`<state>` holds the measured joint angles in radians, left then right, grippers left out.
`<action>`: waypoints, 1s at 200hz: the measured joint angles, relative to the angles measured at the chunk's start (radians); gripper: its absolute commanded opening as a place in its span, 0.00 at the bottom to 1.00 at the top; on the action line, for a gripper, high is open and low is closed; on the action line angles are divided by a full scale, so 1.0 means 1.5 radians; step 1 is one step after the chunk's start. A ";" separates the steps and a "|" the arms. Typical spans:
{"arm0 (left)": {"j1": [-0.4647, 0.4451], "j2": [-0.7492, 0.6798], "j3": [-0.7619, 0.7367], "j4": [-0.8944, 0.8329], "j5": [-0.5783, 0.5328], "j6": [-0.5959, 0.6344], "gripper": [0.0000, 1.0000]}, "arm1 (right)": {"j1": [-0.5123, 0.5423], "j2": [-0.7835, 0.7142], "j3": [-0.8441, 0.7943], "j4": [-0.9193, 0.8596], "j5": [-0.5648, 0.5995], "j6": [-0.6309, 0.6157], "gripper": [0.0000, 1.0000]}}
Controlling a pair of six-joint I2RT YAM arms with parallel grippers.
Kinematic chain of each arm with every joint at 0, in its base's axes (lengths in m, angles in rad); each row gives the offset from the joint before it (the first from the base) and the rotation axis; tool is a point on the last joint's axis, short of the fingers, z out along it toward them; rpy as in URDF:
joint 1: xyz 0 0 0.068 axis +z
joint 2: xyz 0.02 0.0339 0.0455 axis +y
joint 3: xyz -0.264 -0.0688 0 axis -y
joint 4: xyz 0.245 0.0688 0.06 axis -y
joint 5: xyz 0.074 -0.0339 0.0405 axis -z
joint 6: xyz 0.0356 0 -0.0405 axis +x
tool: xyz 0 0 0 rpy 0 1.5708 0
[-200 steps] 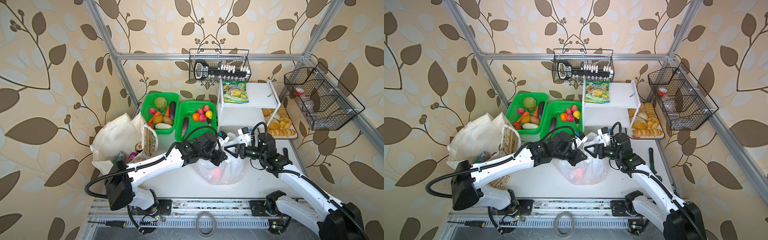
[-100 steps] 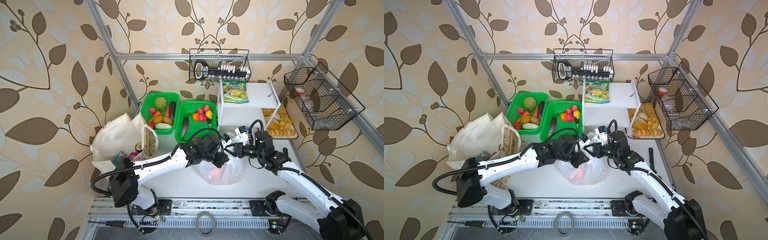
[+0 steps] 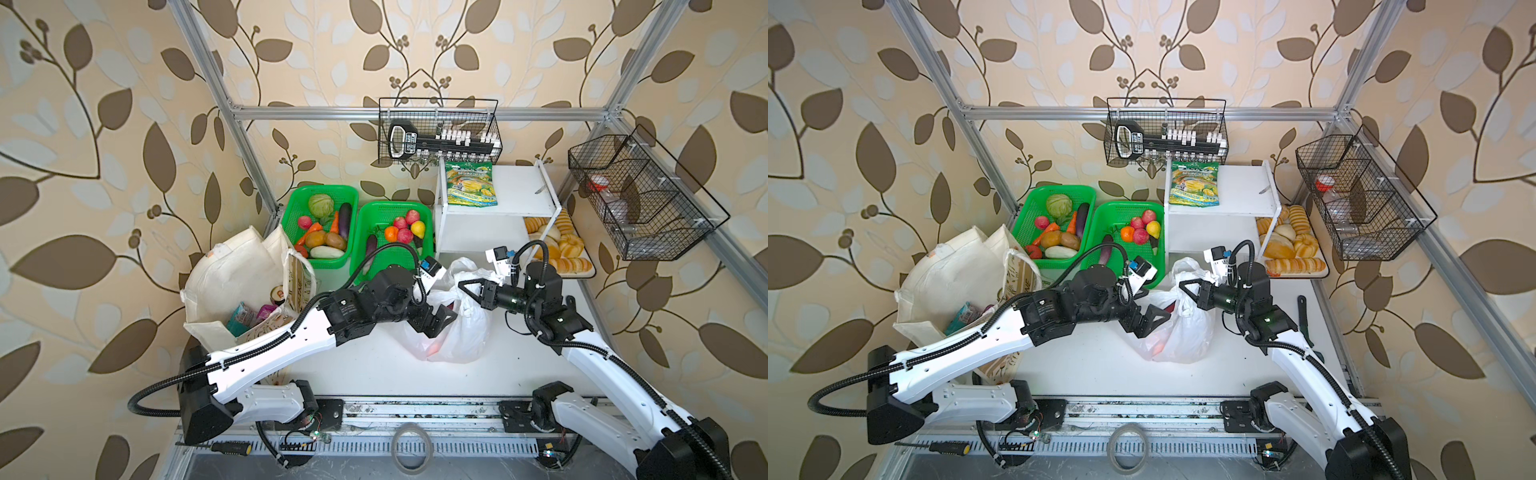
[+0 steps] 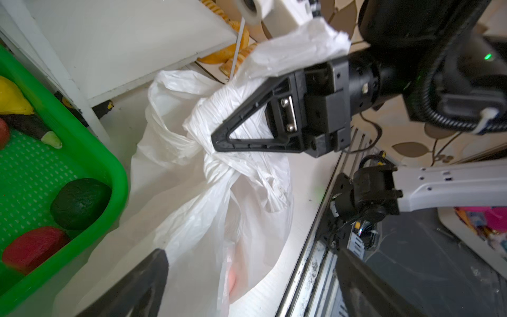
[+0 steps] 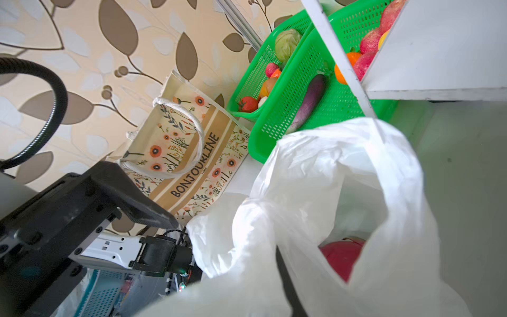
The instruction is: Place the mixed food into the grocery bags and tie them
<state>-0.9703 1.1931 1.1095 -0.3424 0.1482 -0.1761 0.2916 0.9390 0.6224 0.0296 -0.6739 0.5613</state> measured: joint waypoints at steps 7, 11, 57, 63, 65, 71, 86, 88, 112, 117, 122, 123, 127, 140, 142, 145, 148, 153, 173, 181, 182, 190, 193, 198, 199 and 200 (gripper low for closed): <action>0.005 0.008 0.011 -0.009 0.001 0.015 0.99 | 0.000 -0.002 -0.001 0.006 -0.007 0.005 0.14; 0.007 0.015 0.021 -0.015 0.004 0.022 0.99 | 0.000 -0.002 -0.001 0.010 -0.010 0.008 0.14; 0.046 0.140 0.134 -0.048 0.046 0.119 0.99 | 0.000 -0.012 -0.010 0.046 -0.036 0.035 0.14; 0.050 0.152 0.144 -0.055 0.054 0.132 0.99 | 0.000 -0.012 -0.011 0.051 -0.039 0.041 0.14; 0.051 0.157 0.147 -0.057 0.057 0.135 0.99 | 0.000 -0.013 -0.012 0.053 -0.040 0.043 0.14; 0.055 0.167 0.156 -0.064 0.062 0.145 0.99 | 0.000 -0.014 -0.015 0.060 -0.042 0.049 0.14; 0.059 0.190 0.175 -0.077 0.078 0.170 0.99 | 0.000 -0.017 -0.023 0.079 -0.046 0.066 0.13; 0.059 0.193 0.178 -0.079 0.081 0.173 0.99 | 0.000 -0.017 -0.024 0.081 -0.047 0.068 0.14; 0.062 0.218 0.205 -0.106 0.112 0.204 0.98 | 0.000 -0.018 -0.032 0.102 -0.051 0.088 0.13; 0.062 0.223 0.213 -0.113 0.117 0.209 0.96 | 0.000 -0.018 -0.033 0.104 -0.052 0.090 0.13; 0.062 0.229 0.220 -0.120 0.124 0.215 0.95 | 0.000 -0.019 -0.033 0.106 -0.053 0.093 0.13; 0.062 0.231 0.222 -0.121 0.126 0.217 0.94 | 0.000 -0.019 -0.033 0.107 -0.053 0.094 0.13; 0.062 0.236 0.228 -0.126 0.129 0.219 0.92 | 0.000 -0.019 -0.033 0.109 -0.053 0.095 0.13; 0.062 0.254 0.247 -0.147 0.142 0.234 0.85 | 0.000 -0.020 -0.034 0.116 -0.054 0.102 0.13; 0.062 0.255 0.249 -0.150 0.143 0.238 0.84 | 0.000 -0.020 -0.034 0.117 -0.055 0.103 0.13; 0.062 0.259 0.253 -0.155 0.144 0.242 0.82 | 0.000 -0.020 -0.034 0.119 -0.055 0.104 0.13; 0.062 0.263 0.256 -0.160 0.146 0.244 0.81 | 0.000 -0.020 -0.034 0.120 -0.055 0.106 0.13; 0.062 0.268 0.260 -0.166 0.147 0.247 0.77 | 0.000 -0.020 -0.034 0.122 -0.057 0.108 0.13; 0.062 0.285 0.272 -0.194 0.152 0.265 0.64 | 0.000 -0.020 -0.035 0.130 -0.059 0.118 0.13; 0.062 0.288 0.274 -0.202 0.155 0.272 0.58 | 0.000 -0.020 -0.035 0.133 -0.060 0.122 0.13; 0.062 0.289 0.275 -0.203 0.155 0.277 0.57 | 0.000 -0.020 -0.035 0.133 -0.060 0.122 0.13; 0.062 0.291 0.276 -0.210 0.157 0.283 0.51 | 0.000 -0.020 -0.035 0.136 -0.061 0.125 0.13; 0.062 0.291 0.277 -0.212 0.158 0.277 0.48 | 0.000 -0.020 -0.035 0.137 -0.061 0.127 0.13; 0.062 0.291 0.278 -0.215 0.158 0.285 0.43 | 0.000 -0.020 -0.035 0.138 -0.062 0.129 0.13; 0.062 0.291 0.279 -0.216 0.158 0.283 0.42 | 0.000 -0.020 -0.035 0.138 -0.062 0.130 0.13; 0.062 0.291 0.279 -0.217 0.159 0.280 0.41 | 0.000 -0.020 -0.035 0.138 -0.062 0.130 0.13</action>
<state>-0.8772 1.6299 1.5284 -0.6678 0.3862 0.2436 0.2916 0.9096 0.5701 0.2371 -0.7673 0.7559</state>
